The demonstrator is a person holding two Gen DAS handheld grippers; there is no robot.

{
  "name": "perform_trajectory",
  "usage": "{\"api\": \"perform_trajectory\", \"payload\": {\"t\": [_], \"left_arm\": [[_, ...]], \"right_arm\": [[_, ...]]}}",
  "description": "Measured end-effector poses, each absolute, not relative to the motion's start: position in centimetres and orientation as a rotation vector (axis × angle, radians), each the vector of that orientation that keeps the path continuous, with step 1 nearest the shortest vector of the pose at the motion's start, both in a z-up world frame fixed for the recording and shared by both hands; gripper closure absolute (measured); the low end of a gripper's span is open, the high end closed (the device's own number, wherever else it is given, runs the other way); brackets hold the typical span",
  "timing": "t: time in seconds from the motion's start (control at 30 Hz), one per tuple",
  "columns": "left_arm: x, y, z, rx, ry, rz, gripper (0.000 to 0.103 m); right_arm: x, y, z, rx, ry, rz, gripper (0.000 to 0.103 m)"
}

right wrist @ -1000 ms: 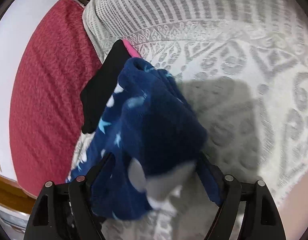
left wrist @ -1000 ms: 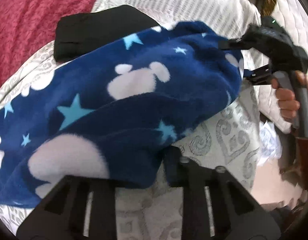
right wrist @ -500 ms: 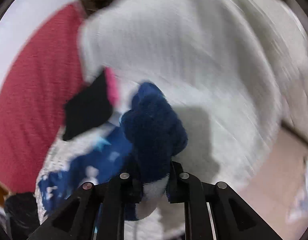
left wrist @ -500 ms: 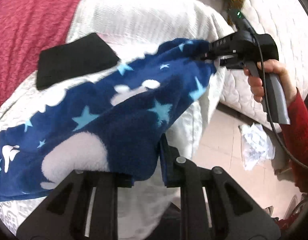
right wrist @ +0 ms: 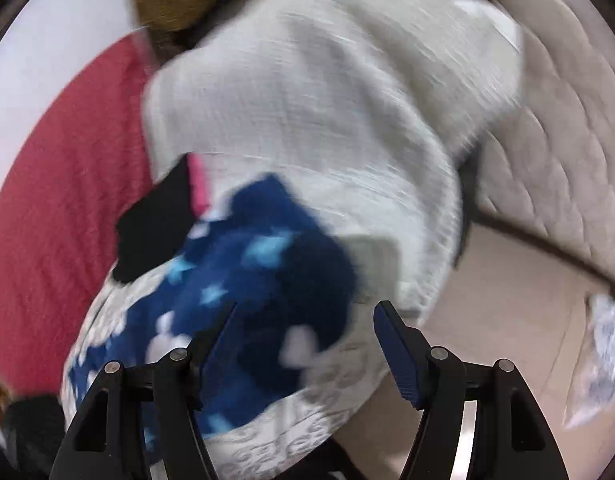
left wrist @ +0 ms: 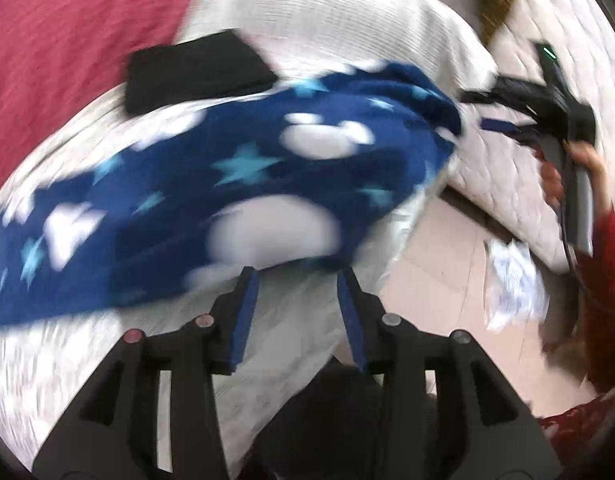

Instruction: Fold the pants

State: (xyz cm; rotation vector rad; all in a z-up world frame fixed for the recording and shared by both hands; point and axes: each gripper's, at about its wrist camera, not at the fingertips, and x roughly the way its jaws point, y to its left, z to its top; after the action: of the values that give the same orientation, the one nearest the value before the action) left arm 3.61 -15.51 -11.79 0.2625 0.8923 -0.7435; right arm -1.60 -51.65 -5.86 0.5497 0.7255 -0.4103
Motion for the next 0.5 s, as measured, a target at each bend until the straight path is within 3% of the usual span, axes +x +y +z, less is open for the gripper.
{"api": "perform_trajectory", "payload": {"t": [0.07, 0.4, 0.5], "left_arm": [[4.4, -10.8, -11.8, 0.181, 0.895, -0.616, 0.053], [8.3, 9.7, -13.3, -0.176, 0.873, -0.128, 0.051], [10.5, 13.2, -14.5, -0.224, 0.884, -0.084, 0.044]], "right_arm": [[-0.5, -48.3, -4.7, 0.435, 0.741, -0.329, 0.034], [5.2, -26.8, -7.6, -0.001, 0.918, 0.197, 0.034], [6.7, -21.7, -8.6, -0.072, 0.928, 0.292, 0.034]]}}
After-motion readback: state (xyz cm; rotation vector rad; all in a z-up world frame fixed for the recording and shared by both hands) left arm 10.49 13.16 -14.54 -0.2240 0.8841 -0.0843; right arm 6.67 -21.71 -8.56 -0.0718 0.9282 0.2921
